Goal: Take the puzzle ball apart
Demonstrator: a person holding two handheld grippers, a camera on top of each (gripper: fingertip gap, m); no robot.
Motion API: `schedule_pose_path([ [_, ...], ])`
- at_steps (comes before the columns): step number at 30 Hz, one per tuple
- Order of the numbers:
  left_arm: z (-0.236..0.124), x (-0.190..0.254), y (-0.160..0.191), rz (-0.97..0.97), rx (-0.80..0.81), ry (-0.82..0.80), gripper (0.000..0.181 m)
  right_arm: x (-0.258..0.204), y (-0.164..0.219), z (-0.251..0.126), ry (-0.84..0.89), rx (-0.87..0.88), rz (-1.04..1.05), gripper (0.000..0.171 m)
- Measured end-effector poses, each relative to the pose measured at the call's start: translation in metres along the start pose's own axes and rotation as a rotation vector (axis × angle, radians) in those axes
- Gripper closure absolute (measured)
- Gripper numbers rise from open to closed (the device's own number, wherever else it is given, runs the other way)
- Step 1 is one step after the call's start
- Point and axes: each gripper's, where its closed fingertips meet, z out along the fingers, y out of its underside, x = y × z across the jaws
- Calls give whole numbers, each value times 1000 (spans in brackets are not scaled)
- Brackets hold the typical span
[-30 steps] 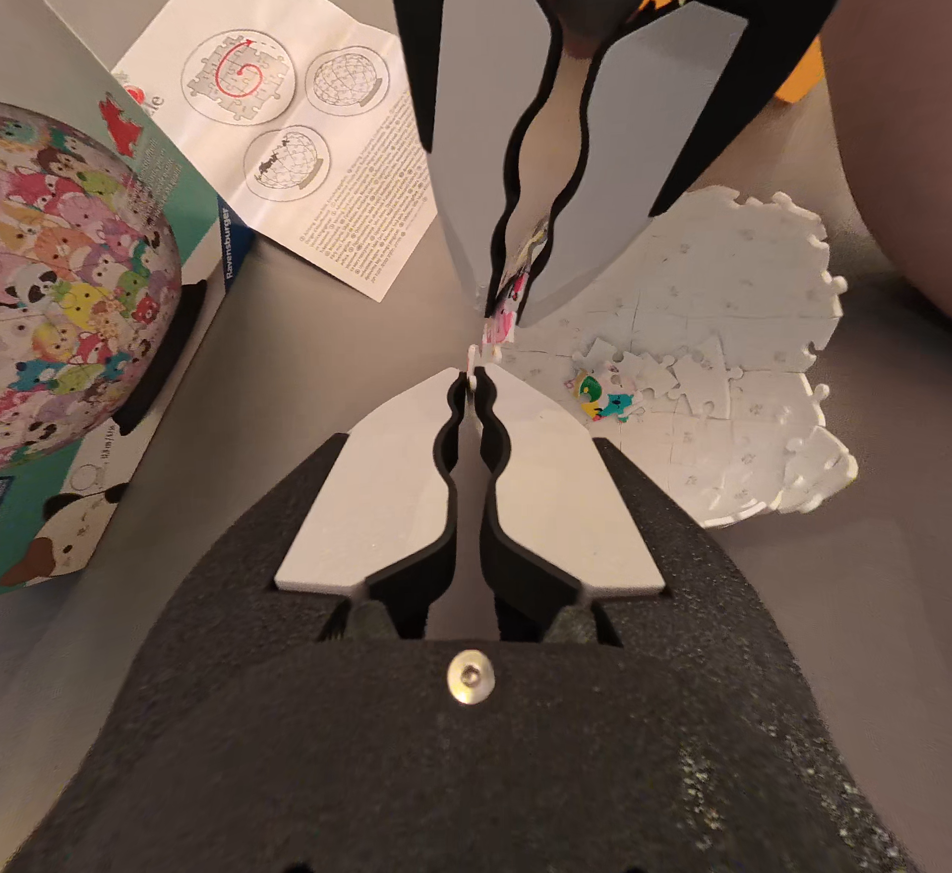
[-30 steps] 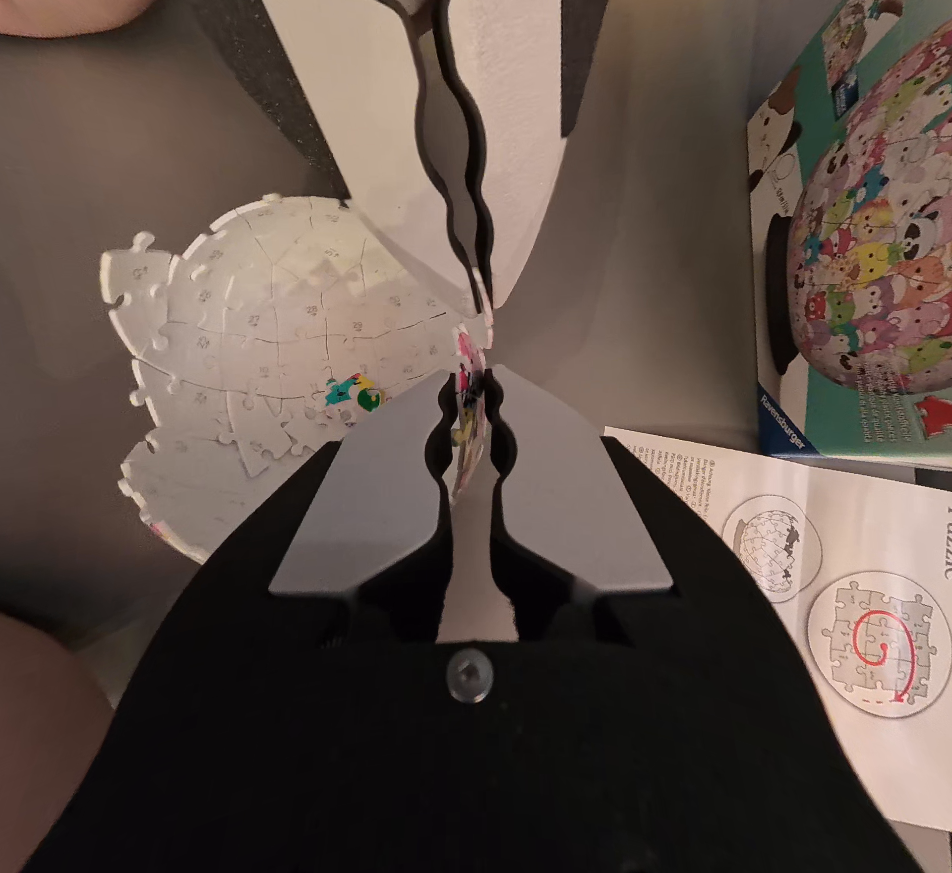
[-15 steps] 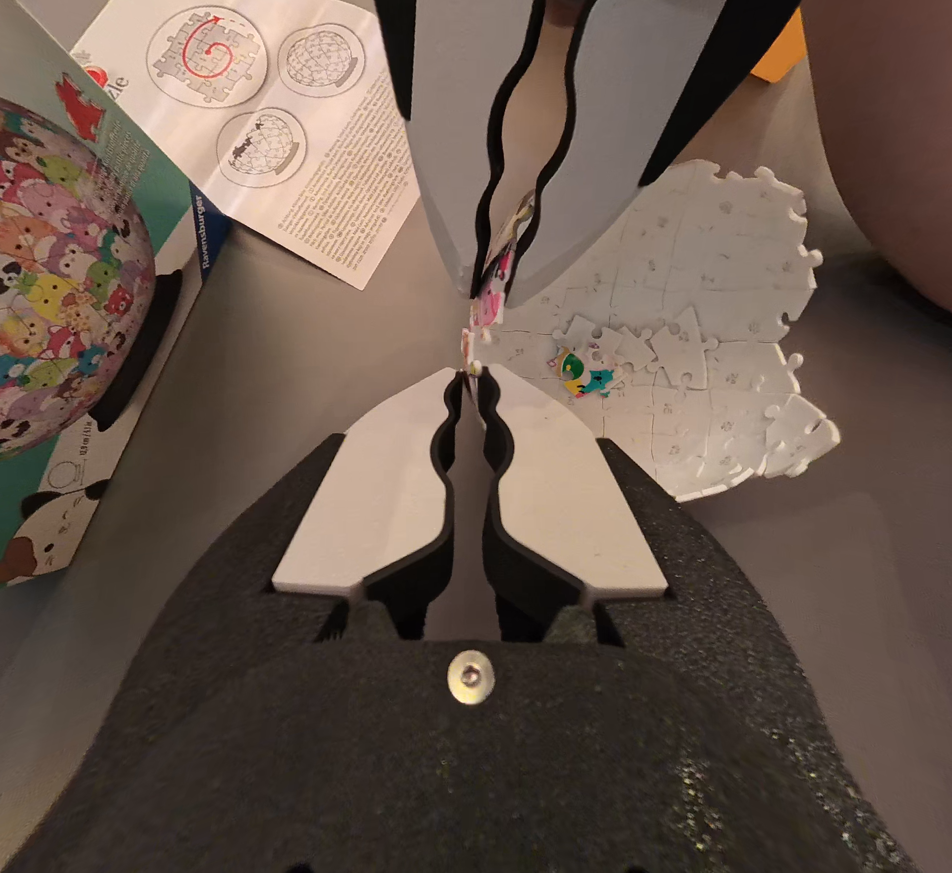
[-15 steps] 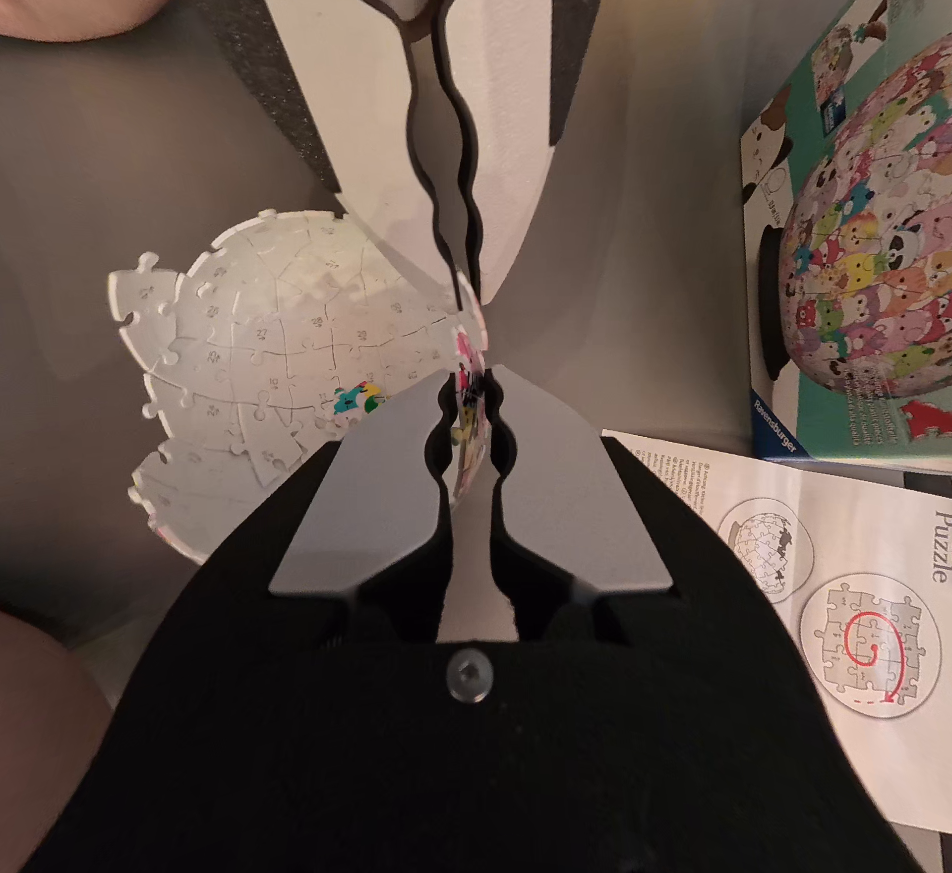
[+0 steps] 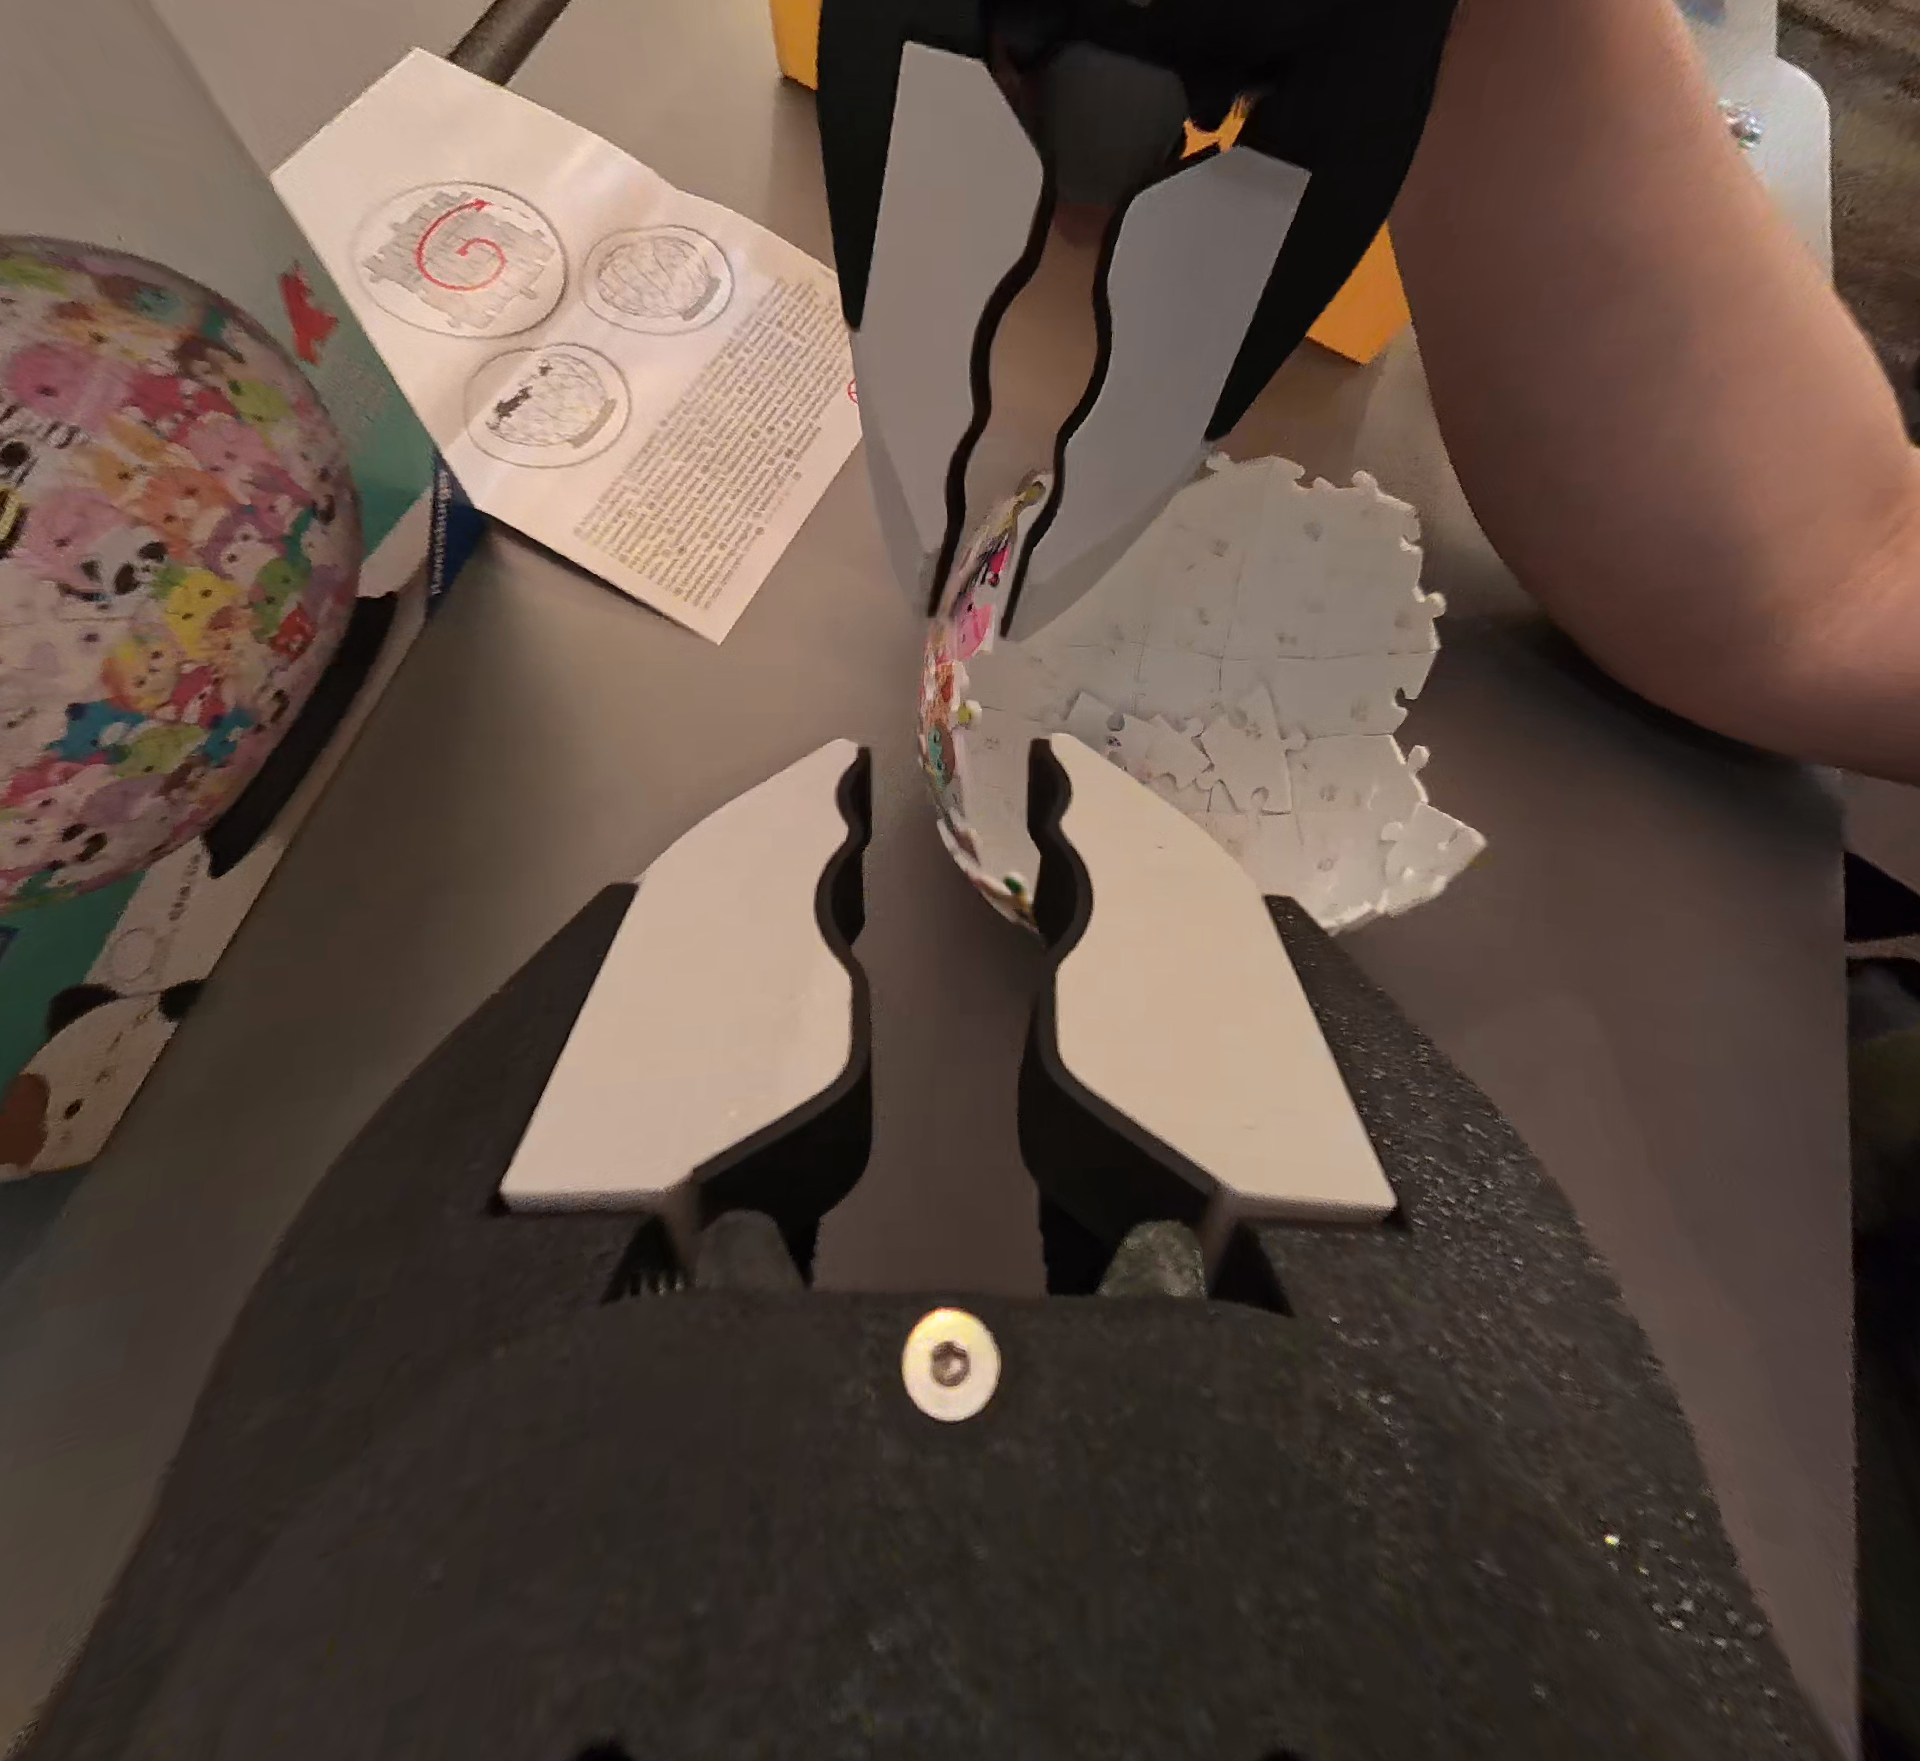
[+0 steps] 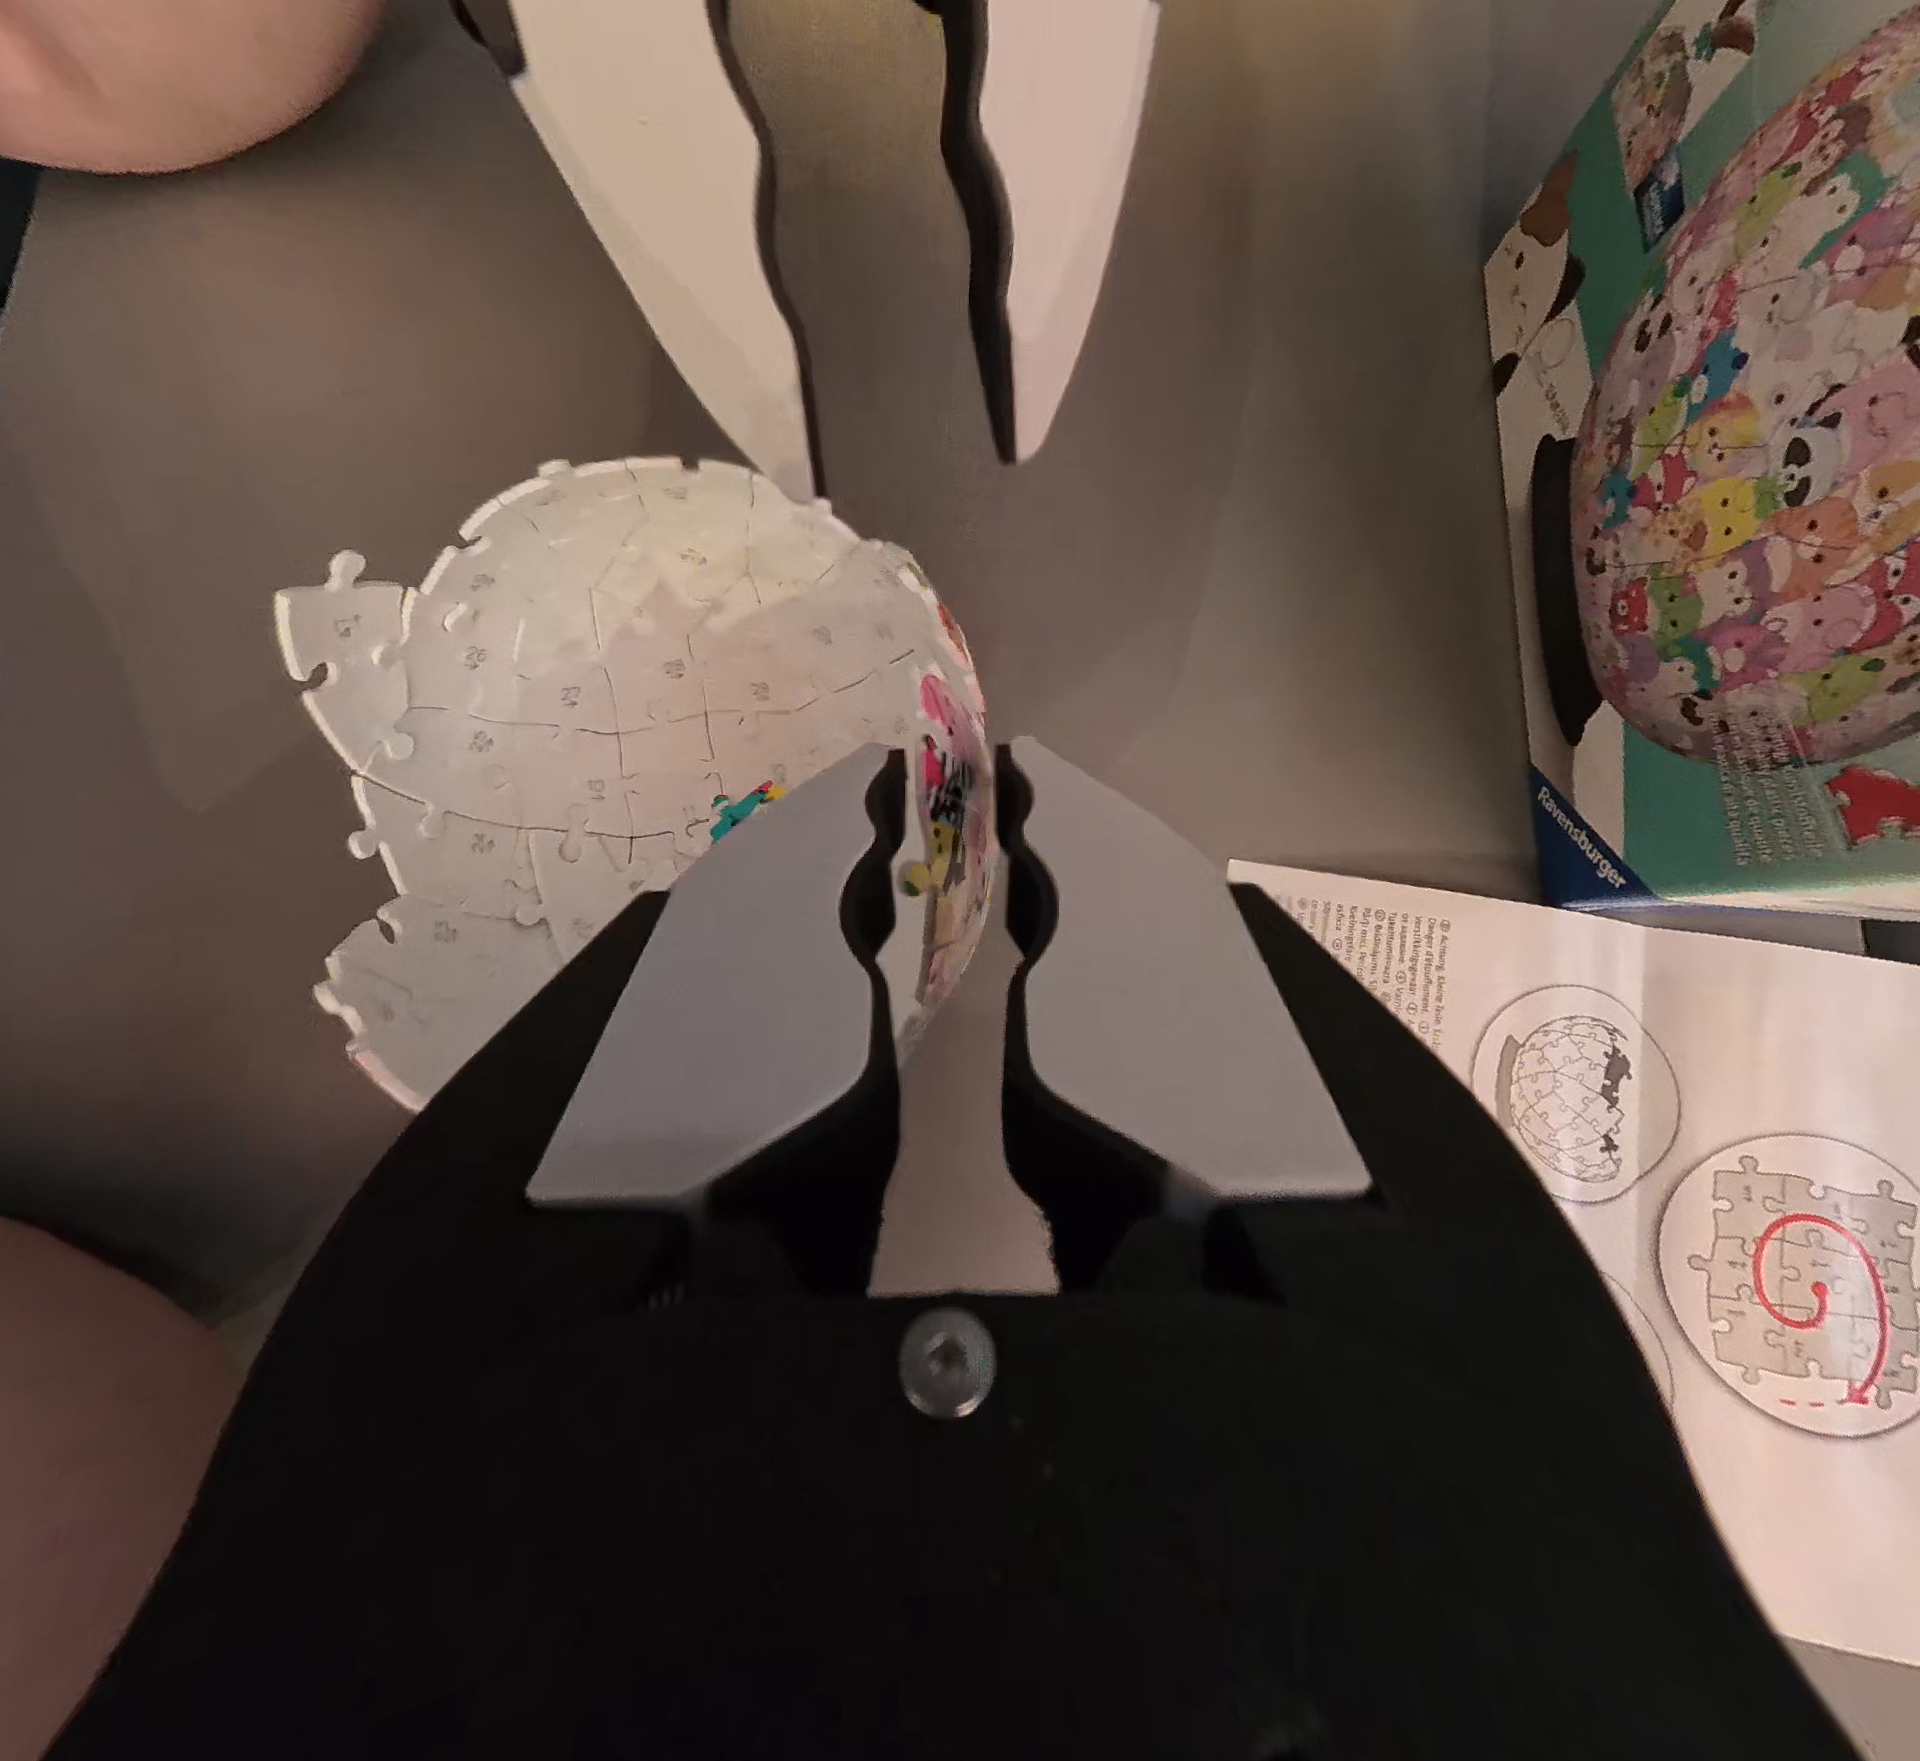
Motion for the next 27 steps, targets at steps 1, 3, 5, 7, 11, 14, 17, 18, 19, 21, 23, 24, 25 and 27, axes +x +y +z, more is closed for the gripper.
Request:
schedule_pose_path([
  [1, -3, -1, 2, -16, -15, -13, 147, 0, -3, -2, 3, 13, 1, 152],
  [3, -2, -5, 10, -41, -66, -53, 141, -4, -12, -7, 1, 55, -21, 150],
  [5, 5, -5, 13, -37, -91, -68, 141, -2, -24, -14, 51, 98, -65, 149],
  [7, 11, -4, 18, -28, -133, -77, 141, -5, -32, -14, 60, 104, -98, 149],
  [11, 14, -9, 21, 22, -155, -163, 149, -5, -35, -2, 65, 46, -137, 149],
  [14, 15, -1, 28, 21, -145, -152, 152, -3, -34, 1, 41, 52, -115, 150],
  [17, 15, -2, 29, 10, -128, -162, 154, -1, -30, 5, 34, 20, -114, 154],
  [18, 16, 0, 25, -10, -105, -141, 154, 0, -30, 6, 27, 11, -113, 155],
  [19, 16, 1, 22, -27, -86, -123, 155, 0, -29, 6, 21, 2, -116, 157],
  [21, 16, 0, 21, -40, -79, -117, 158, 1, -29, 7, 9, -13, -120, 158],
  [23, 17, 0, 23, -37, -86, -111, 160, 1, -29, 7, -7, -32, -124, 158],
  [24, 18, 1, 24, -41, -85, -108, 160, 0, -30, 7, -20, -36, -128, 158],
  [25, 20, 0, 24, -45, -88, -111, 160, -2, -31, 8, -38, -33, -134, 158],
  [27, 24, -3, 25, -44, -91, -118, 164, -2, -32, 9, -56, -32, -134, 156],
])
